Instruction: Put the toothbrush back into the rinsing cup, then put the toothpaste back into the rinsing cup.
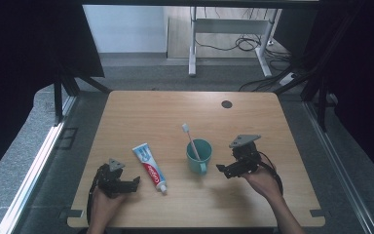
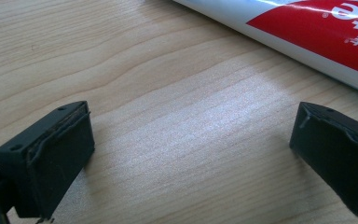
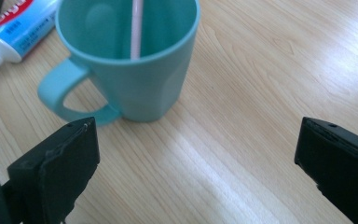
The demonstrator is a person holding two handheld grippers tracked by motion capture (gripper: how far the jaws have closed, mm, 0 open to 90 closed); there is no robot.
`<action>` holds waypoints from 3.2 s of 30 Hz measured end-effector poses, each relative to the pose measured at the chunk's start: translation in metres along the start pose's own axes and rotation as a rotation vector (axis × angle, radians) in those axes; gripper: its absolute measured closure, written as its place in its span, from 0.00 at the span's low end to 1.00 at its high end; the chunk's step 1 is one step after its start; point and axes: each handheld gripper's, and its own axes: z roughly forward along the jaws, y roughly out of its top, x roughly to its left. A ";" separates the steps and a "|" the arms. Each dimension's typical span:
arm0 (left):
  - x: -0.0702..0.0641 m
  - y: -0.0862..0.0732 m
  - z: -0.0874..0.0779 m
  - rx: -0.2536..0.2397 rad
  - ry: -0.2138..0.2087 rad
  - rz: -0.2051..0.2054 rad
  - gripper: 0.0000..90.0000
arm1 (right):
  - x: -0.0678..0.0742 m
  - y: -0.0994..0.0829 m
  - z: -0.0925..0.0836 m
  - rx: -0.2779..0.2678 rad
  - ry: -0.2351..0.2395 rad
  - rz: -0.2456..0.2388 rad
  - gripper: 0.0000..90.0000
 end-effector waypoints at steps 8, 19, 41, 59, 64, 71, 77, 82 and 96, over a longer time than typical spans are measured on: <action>0.000 0.000 0.000 0.001 0.000 -0.002 0.00 | 0.002 -0.022 0.000 -0.007 -0.024 0.012 0.00; 0.000 0.000 0.000 0.001 0.001 -0.004 0.00 | 0.002 -0.053 0.006 -0.025 -0.032 0.076 0.00; -0.002 0.003 -0.001 0.022 0.009 -0.013 0.00 | 0.001 -0.101 0.026 -0.020 -0.038 0.120 0.00; 0.001 0.013 -0.015 -0.023 -0.026 0.017 0.29 | 0.001 -0.103 0.025 -0.025 -0.050 0.134 0.03; 0.005 0.018 -0.013 -0.032 -0.048 0.039 0.60 | 0.000 -0.103 0.024 -0.032 -0.061 0.145 0.05; 0.015 0.027 -0.004 -0.033 -0.089 0.007 0.99 | 0.000 -0.103 0.024 -0.033 -0.064 0.147 0.06; 0.019 0.040 0.003 -0.025 -0.068 -0.002 1.00 | 0.000 -0.103 0.024 -0.032 -0.065 0.149 0.06; 0.024 0.048 0.012 0.000 -0.055 -0.021 1.00 | 0.000 -0.103 0.024 -0.032 -0.065 0.149 0.06; 0.022 0.063 0.033 0.049 -0.063 -0.044 1.00 | 0.000 -0.103 0.024 -0.032 -0.066 0.149 0.06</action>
